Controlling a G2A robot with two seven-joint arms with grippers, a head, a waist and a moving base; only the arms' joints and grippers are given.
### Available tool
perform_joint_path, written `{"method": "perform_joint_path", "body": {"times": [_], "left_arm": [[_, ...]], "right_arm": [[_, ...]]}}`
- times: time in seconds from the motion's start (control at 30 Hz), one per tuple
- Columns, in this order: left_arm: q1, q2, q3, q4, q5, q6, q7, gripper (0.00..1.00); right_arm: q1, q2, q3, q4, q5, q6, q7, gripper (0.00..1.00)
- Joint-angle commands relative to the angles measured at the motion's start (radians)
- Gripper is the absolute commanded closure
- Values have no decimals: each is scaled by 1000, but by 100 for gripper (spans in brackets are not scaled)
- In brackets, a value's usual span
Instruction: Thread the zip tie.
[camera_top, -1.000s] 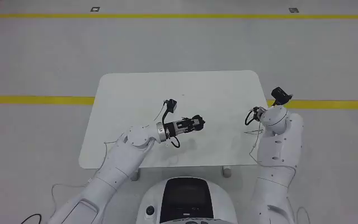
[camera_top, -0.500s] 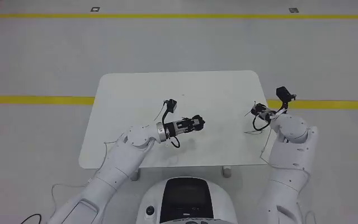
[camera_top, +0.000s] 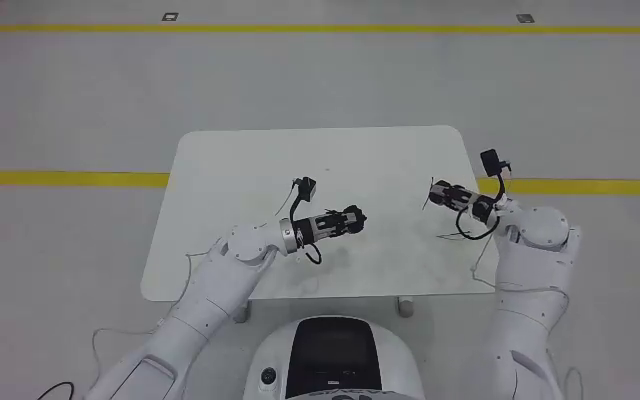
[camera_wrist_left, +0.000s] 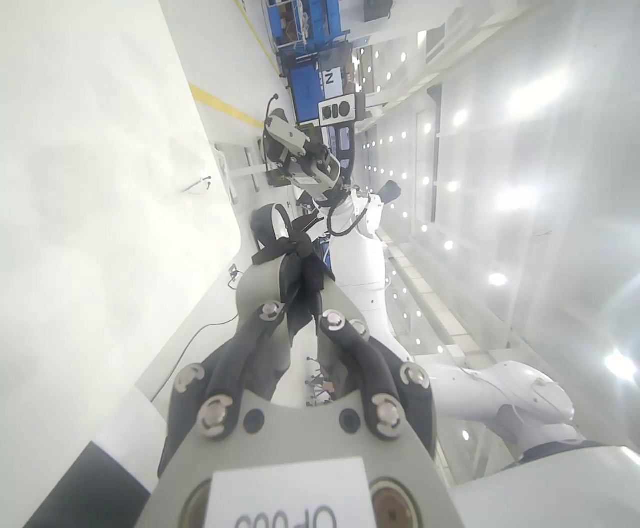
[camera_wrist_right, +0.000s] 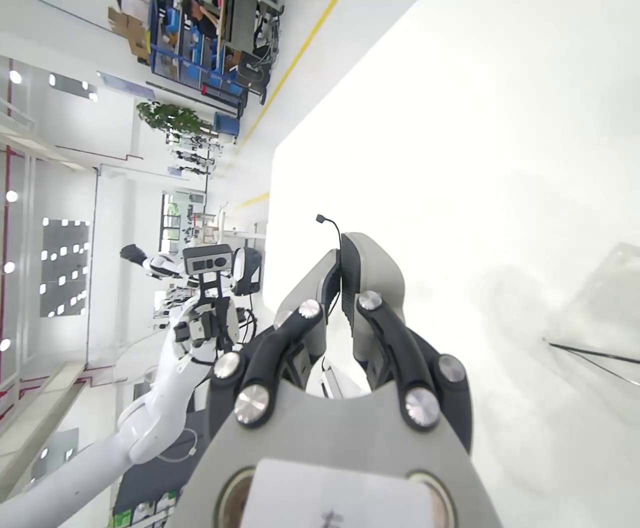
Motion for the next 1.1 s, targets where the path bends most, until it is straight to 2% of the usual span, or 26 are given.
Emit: {"method": "perform_joint_path", "body": {"times": [0.0,0.07,0.47,0.53,0.6,0.63,0.7,0.73,0.8,0.83,1.07], "left_arm": [[0,0,0,0,0,0,0,100],[0,0,0,0,0,0,0,100],[0,0,0,0,0,0,0,100],[0,0,0,0,0,0,0,100],[0,0,0,0,0,0,0,100],[0,0,0,0,0,0,0,100],[0,0,0,0,0,0,0,100],[0,0,0,0,0,0,0,100],[0,0,0,0,0,0,0,100],[0,0,0,0,0,0,0,100],[0,0,0,0,0,0,0,100]], "right_arm": [[-7,8,-24,-4,23,0,-8,100],[-14,17,-58,-20,58,0,2,100],[-14,17,-58,-20,58,0,2,100],[-13,15,-74,34,190,27,55,100],[-11,25,-96,64,272,10,64,100],[-10,35,-130,93,347,0,64,100],[-16,62,-187,99,416,0,64,100],[-23,83,-235,102,466,0,64,100],[-33,117,-291,103,551,0,64,100],[-38,142,-333,97,605,0,64,100],[-58,288,-516,84,877,0,64,100]]}}
